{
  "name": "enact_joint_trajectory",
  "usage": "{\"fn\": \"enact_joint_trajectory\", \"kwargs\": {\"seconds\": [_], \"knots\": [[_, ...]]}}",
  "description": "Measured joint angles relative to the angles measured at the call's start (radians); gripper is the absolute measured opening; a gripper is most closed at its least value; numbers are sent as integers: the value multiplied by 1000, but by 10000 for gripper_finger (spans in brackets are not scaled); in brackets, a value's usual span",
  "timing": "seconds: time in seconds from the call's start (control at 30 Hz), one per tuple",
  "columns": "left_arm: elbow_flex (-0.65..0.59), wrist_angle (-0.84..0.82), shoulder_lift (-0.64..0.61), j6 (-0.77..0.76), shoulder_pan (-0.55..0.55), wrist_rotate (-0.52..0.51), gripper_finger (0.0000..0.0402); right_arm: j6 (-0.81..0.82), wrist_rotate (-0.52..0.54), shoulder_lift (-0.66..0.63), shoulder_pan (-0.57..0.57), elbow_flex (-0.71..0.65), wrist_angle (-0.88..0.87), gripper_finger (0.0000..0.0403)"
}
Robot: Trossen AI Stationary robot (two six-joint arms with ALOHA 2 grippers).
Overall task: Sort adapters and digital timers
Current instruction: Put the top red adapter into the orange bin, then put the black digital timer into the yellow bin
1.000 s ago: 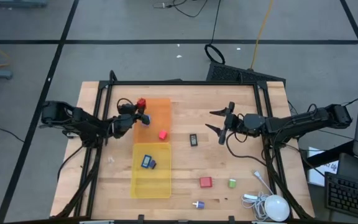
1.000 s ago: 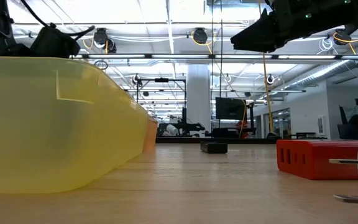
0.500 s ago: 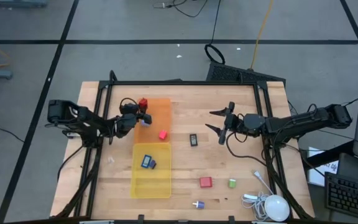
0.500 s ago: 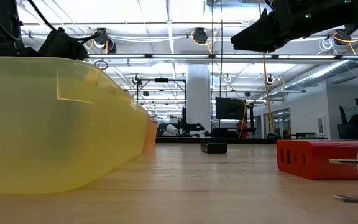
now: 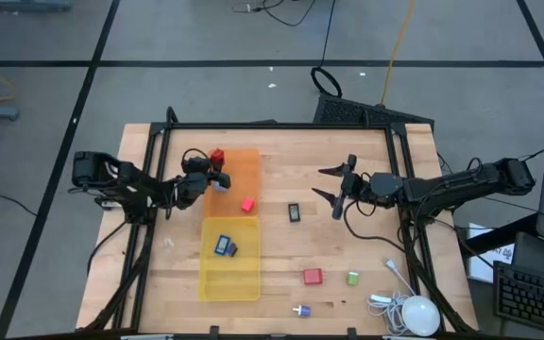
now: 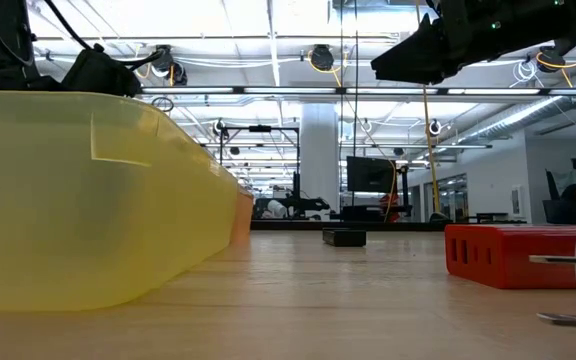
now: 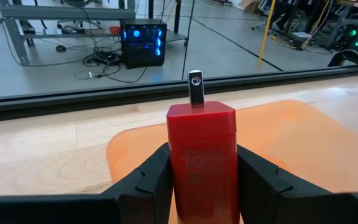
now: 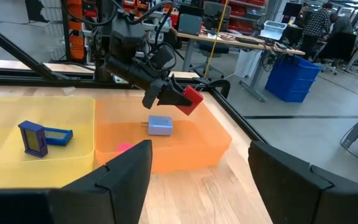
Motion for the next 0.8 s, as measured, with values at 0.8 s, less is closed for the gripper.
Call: {"fn": "enact_joint_trajectory", "kwargs": {"seconds": [0.8], "knots": [[-1,1,0,2,-1,11,226,0,0,0,0,1,0,254]]}}
